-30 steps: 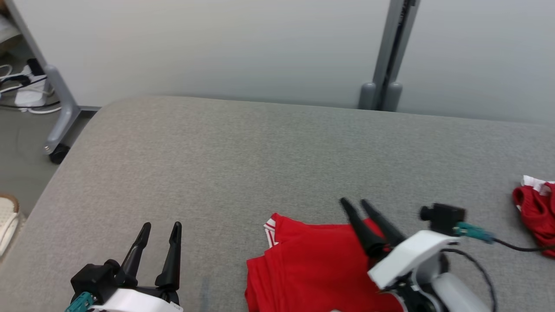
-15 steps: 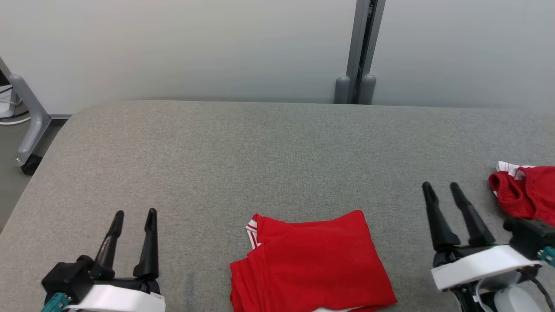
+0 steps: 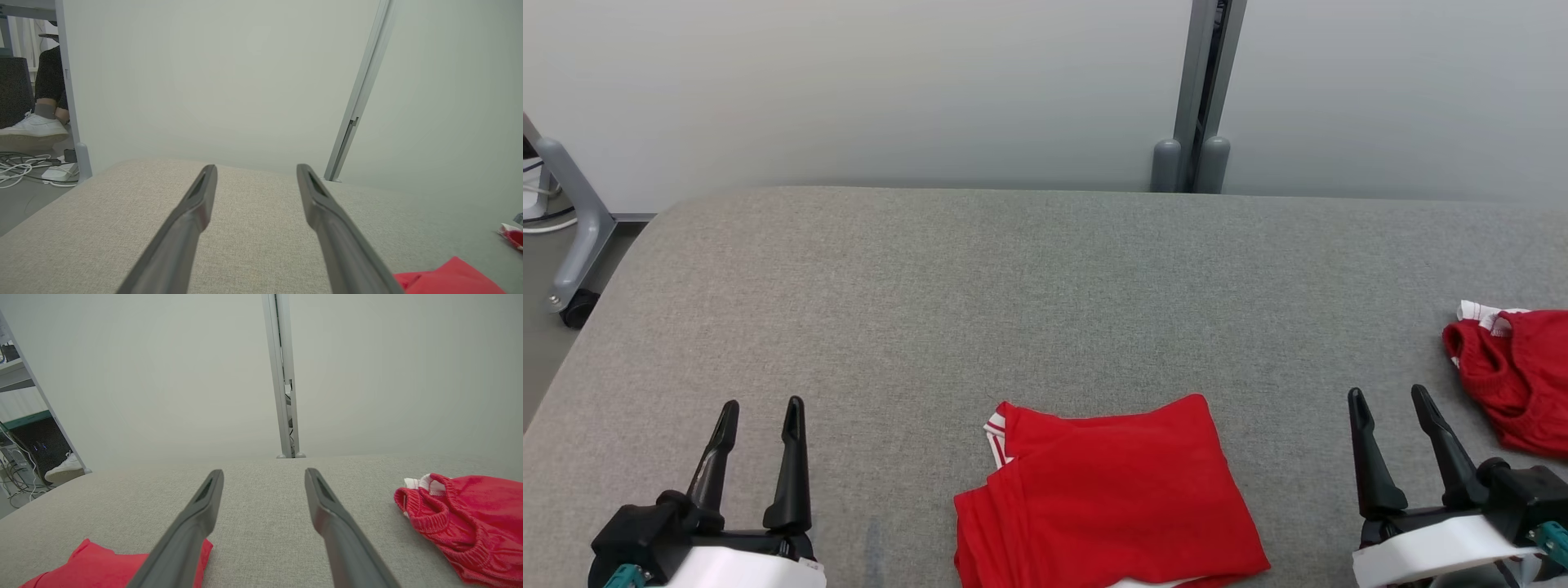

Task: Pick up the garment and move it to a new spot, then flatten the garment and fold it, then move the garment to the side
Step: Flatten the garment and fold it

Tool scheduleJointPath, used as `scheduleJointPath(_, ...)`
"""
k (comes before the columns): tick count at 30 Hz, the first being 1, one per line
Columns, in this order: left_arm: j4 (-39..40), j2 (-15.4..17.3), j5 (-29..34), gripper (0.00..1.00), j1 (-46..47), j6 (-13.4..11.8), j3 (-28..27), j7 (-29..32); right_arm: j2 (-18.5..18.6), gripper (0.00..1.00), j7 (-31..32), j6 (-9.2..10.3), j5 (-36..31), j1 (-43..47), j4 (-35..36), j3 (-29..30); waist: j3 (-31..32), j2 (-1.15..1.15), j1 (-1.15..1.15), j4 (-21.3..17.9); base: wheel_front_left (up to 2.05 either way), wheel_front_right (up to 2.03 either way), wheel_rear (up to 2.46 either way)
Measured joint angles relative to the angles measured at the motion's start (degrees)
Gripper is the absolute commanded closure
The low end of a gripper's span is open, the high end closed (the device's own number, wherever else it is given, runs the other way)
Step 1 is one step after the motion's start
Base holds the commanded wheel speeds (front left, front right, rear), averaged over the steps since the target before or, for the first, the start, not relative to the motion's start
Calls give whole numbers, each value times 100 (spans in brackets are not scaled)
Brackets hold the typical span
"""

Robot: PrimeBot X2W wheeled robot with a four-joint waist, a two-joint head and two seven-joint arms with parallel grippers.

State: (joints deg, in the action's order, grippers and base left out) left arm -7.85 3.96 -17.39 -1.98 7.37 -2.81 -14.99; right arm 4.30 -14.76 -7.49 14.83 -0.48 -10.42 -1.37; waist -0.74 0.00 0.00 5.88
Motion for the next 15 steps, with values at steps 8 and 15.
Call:
scheduleJointPath(8, 24, -31, 163, 0, -13, 11, -4, 0, -41, 0, -14, 0, -168, -23, 94, 35, 61, 0, 0, -80, 0, 0, 0)
scheduleJointPath(15, 3, -41, 168, 0, -17, 11, 57, 0, -73, 0, -15, 0, -157, -34, -5, 4, 95, 0, 0, -111, 0, 0, 0)
